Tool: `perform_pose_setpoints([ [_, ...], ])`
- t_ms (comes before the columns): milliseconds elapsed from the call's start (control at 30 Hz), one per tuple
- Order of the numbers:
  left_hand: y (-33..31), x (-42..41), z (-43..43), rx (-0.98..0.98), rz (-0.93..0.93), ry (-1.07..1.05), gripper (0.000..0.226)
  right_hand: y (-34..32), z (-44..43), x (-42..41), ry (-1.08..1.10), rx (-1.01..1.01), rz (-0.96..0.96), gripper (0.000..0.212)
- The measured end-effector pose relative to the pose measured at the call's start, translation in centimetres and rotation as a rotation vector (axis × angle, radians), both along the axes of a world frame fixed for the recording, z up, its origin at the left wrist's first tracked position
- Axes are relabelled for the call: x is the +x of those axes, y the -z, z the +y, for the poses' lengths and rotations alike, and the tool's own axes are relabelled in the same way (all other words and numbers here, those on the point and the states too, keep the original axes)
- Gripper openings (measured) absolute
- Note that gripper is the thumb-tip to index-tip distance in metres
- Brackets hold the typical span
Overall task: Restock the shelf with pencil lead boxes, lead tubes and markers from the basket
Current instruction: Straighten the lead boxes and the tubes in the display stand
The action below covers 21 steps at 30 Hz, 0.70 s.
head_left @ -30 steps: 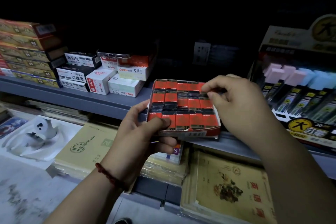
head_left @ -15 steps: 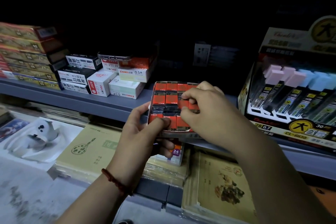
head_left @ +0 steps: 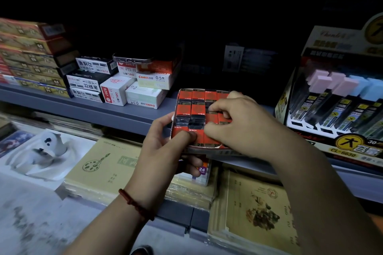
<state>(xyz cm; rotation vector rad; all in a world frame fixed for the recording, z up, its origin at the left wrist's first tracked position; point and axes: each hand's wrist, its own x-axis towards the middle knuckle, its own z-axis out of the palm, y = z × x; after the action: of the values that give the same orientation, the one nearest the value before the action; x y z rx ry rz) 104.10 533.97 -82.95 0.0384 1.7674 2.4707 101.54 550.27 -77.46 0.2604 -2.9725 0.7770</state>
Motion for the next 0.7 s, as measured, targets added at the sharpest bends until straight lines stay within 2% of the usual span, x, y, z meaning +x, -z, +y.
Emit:
perform_pose_setpoints([
  [167,0.1,0.1,-0.1,0.008,0.0,0.009,0.038,0.3,0.4,0.0,0.001,-0.11,0.063,0.027],
  [433,0.0,0.1,-0.2,0.009,-0.004,0.011,0.038,0.0,1.3,0.2,0.012,-0.516,0.148,0.021],
  [567,-0.1,0.2,-0.2,0.012,-0.008,0.021,0.039,-0.5,1.4,0.6,0.08,-0.565,0.265,0.018],
  [633,-0.1,0.2,-0.2,0.011,-0.008,0.018,0.039,-0.8,1.5,0.7,0.116,-0.631,0.251,0.011],
  [700,0.0,0.1,-0.2,0.009,-0.008,0.014,0.039,-0.8,1.3,0.8,0.147,-0.609,0.258,0.015],
])
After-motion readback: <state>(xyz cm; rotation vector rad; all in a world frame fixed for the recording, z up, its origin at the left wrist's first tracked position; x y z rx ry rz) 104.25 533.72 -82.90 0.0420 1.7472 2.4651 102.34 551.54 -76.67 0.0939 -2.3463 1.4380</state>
